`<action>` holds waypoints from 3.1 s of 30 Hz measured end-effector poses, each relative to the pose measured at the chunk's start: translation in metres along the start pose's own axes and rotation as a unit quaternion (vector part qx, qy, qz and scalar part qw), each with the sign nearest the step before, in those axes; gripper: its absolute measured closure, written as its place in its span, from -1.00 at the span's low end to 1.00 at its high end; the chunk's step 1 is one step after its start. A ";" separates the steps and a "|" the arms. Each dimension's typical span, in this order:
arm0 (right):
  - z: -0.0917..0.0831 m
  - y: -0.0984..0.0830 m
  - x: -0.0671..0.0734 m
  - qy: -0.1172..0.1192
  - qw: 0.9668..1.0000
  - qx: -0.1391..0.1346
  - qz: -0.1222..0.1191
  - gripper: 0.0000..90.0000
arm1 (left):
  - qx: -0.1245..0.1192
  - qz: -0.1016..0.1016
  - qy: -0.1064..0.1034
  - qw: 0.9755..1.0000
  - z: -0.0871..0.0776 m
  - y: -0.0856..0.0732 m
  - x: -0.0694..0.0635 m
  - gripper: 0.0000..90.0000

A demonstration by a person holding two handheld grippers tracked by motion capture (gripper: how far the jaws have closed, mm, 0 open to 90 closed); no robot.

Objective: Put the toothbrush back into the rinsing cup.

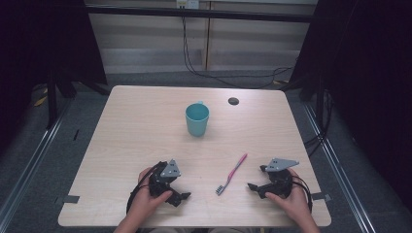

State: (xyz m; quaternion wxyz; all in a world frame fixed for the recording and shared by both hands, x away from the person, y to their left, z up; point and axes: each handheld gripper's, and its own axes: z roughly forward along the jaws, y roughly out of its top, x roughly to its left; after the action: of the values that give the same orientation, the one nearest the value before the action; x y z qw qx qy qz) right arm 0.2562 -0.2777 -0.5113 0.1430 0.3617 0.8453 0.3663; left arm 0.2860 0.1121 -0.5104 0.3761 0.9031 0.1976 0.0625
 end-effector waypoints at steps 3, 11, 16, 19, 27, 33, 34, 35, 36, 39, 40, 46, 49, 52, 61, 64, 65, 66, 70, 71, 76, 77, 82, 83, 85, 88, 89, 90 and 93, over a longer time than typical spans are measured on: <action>0.000 0.000 0.000 0.001 1.000 0.000 0.000 -0.71 | 0.000 0.000 0.000 1.000 0.000 0.000 0.000 -1.00; -0.001 0.006 -0.003 0.008 1.000 0.024 -0.005 -0.65 | 0.000 0.000 0.000 1.000 0.000 0.000 0.000 -1.00; -0.002 0.023 -0.007 0.030 0.996 0.068 -0.047 -0.53 | 0.000 0.000 0.000 1.000 0.000 0.000 0.000 -1.00; -0.002 0.031 -0.006 0.018 0.991 0.099 -0.082 -0.52 | 0.000 0.000 0.000 1.000 0.000 0.000 0.000 -1.00; -0.002 0.060 -0.012 0.029 0.981 0.121 -0.145 -0.51 | 0.000 0.000 0.000 1.000 0.000 0.000 0.000 -1.00; 0.002 0.077 -0.012 0.029 0.966 0.152 -0.208 -0.44 | 0.000 0.000 0.000 1.000 0.000 0.000 0.000 -1.00; 0.003 0.080 -0.012 0.031 0.962 0.158 -0.220 -0.41 | 0.000 0.001 0.000 1.000 0.000 0.000 0.000 -1.00; 0.004 0.082 -0.012 0.032 0.958 0.164 -0.232 -0.39 | 0.000 0.001 0.000 1.000 0.000 0.000 0.000 -1.00; 0.006 0.088 -0.011 0.026 0.950 0.180 -0.254 -0.38 | 0.000 0.000 0.000 1.000 0.000 0.000 0.000 -1.00; 0.007 0.093 -0.010 0.026 0.942 0.195 -0.271 -0.37 | 0.000 0.000 0.000 1.000 0.000 0.000 0.000 -1.00; 0.008 0.095 -0.010 0.025 0.938 0.200 -0.282 -0.37 | 0.000 0.000 0.000 1.000 0.000 0.000 0.000 -1.00; 0.010 0.106 -0.010 0.021 0.926 0.215 -0.310 -0.34 | 0.000 0.000 0.000 1.000 0.000 0.000 0.000 -1.00; 0.014 0.110 -0.012 0.021 0.921 0.221 -0.321 -0.33 | 0.000 0.000 0.000 1.000 0.000 0.000 0.000 -1.00; 0.017 0.112 -0.012 0.018 0.916 0.225 -0.331 -0.33 | 0.000 0.000 0.000 1.000 0.000 0.000 0.000 -1.00; 0.028 0.120 -0.014 0.029 0.898 0.245 -0.364 -0.25 | -0.001 0.001 0.001 1.000 0.000 0.000 0.000 -1.00; 0.030 0.123 -0.014 0.032 0.895 0.247 -0.370 -0.20 | 0.000 0.001 0.000 1.000 0.000 0.000 0.000 -1.00; 0.031 0.123 -0.013 0.033 0.895 0.252 -0.366 -0.18 | 0.000 0.001 0.000 1.000 0.000 0.000 0.000 -1.00; 0.032 0.125 -0.014 0.035 0.889 0.254 -0.379 -0.15 | 0.000 0.001 0.000 1.000 0.000 0.000 0.000 -1.00; 0.034 0.125 -0.014 0.040 0.885 0.263 -0.383 -0.11 | 0.000 0.002 0.001 1.000 0.000 0.000 0.000 -1.00; 0.035 0.125 -0.014 0.043 0.882 0.265 -0.387 -0.10 | 0.000 0.002 0.000 1.000 0.000 0.000 0.000 -1.00; 0.038 0.127 -0.013 0.047 0.872 0.273 -0.403 -0.02 | 0.000 0.002 0.001 1.000 0.000 0.000 0.000 -1.00; 0.039 0.127 -0.013 0.049 0.872 0.274 -0.404 0.00 | 0.000 0.002 0.001 1.000 0.000 0.000 0.000 -1.00; 0.049 0.129 -0.009 0.059 0.860 0.280 -0.423 0.05 | 0.000 0.002 0.001 1.000 0.000 0.000 0.000 -1.00; 0.049 0.129 -0.009 0.059 0.860 0.280 -0.423 0.05 | 0.000 0.002 0.001 1.000 0.000 0.000 0.000 -1.00; 0.052 0.130 -0.009 0.064 0.856 0.283 -0.427 0.09 | 0.000 0.002 0.001 1.000 0.000 0.000 0.000 -1.00; 0.056 0.131 -0.009 0.073 0.858 0.279 -0.425 0.18 | 0.000 0.002 0.001 1.000 0.000 0.000 0.000 -1.00; 0.057 0.130 -0.009 0.074 0.859 0.284 -0.420 0.18 | 0.000 0.002 0.000 1.000 0.000 0.000 0.000 -1.00; 0.060 0.131 -0.010 0.081 0.855 0.285 -0.426 0.22 | 0.000 0.002 0.001 1.000 0.000 0.000 0.000 -1.00; 0.062 0.131 -0.010 0.087 0.855 0.289 -0.421 0.23 | 0.000 0.002 0.001 1.000 0.000 0.000 0.000 -1.00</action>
State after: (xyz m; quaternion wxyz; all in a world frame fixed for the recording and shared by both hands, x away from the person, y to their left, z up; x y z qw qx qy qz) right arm 0.3608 -0.1917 -0.4599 0.0989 -0.0372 0.9936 0.0403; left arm 0.2862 0.1122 -0.5103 0.3761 0.9033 0.1961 0.0637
